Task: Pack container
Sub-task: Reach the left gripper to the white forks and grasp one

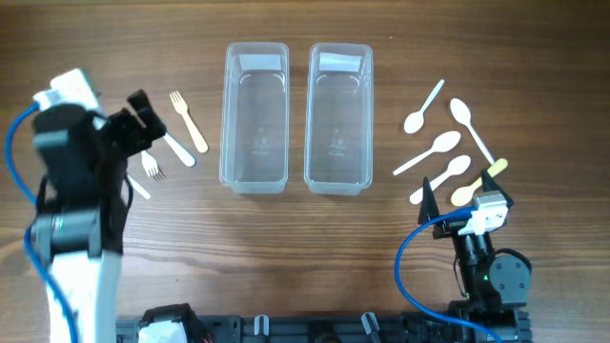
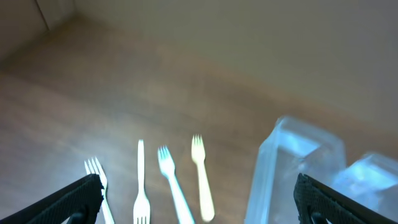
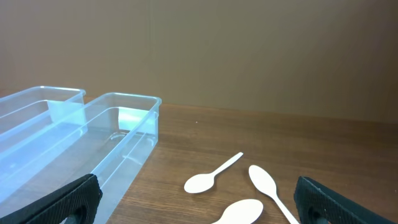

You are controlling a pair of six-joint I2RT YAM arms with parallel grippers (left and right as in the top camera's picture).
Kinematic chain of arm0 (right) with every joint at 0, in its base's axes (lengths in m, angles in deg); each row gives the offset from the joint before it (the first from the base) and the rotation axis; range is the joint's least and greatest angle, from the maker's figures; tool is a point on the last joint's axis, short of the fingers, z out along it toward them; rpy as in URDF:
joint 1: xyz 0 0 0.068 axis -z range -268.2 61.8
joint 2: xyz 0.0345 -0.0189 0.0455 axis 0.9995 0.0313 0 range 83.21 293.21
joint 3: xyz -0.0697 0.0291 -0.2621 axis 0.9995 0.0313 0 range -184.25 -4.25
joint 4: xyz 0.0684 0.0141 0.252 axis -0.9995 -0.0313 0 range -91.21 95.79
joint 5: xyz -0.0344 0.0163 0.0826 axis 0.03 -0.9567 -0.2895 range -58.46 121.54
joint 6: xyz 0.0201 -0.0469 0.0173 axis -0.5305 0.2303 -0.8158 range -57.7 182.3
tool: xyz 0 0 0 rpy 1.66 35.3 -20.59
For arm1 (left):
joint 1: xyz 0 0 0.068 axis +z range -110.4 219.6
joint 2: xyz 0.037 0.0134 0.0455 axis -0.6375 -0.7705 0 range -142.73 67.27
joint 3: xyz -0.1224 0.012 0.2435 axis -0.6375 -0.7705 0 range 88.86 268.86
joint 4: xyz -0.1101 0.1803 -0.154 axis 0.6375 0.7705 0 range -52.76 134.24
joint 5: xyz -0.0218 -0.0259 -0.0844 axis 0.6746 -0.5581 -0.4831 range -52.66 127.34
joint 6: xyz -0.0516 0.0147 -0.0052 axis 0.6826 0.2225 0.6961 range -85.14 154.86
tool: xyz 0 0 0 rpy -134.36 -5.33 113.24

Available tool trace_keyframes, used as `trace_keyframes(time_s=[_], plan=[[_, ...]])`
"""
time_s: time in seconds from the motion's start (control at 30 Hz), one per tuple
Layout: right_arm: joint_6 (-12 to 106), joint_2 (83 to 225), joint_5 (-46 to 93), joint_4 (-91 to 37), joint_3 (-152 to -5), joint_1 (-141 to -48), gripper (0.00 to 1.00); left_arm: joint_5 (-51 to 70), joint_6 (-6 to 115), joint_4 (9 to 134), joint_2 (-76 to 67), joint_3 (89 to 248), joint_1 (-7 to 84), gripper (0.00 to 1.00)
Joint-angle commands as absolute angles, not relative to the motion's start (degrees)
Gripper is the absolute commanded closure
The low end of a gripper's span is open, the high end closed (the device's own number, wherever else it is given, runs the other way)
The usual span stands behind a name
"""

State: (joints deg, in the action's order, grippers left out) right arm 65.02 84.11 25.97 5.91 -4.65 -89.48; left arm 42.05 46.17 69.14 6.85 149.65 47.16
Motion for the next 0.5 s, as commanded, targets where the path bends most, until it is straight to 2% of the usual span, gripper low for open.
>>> trace_keyframes(time_s=[0.0, 0.13, 0.23, 0.37, 0.47], plan=[[65.3, 83.85, 25.69, 6.21, -4.57, -89.29, 0.0, 42.34, 44.68, 67.87, 0.34, 150.26, 46.89, 0.0], [65.3, 83.85, 25.67, 6.21, -4.57, -89.29, 0.0, 42.93, 44.05, 67.92, -4.19, 150.26, 47.02, 0.0], [65.3, 83.85, 25.67, 6.21, -4.57, -89.31, 0.0, 47.95, 44.82, 68.59, -6.29, 150.24, 48.29, 0.0], [65.3, 83.85, 25.67, 6.21, -4.57, -89.31, 0.0, 51.76, 54.98, 69.77, -10.48, 150.22, 52.9, 0.02], [65.3, 83.85, 25.67, 6.21, -4.57, -89.29, 0.0, 51.67, 59.37, 69.42, -15.29, 150.22, 56.33, 0.07]])
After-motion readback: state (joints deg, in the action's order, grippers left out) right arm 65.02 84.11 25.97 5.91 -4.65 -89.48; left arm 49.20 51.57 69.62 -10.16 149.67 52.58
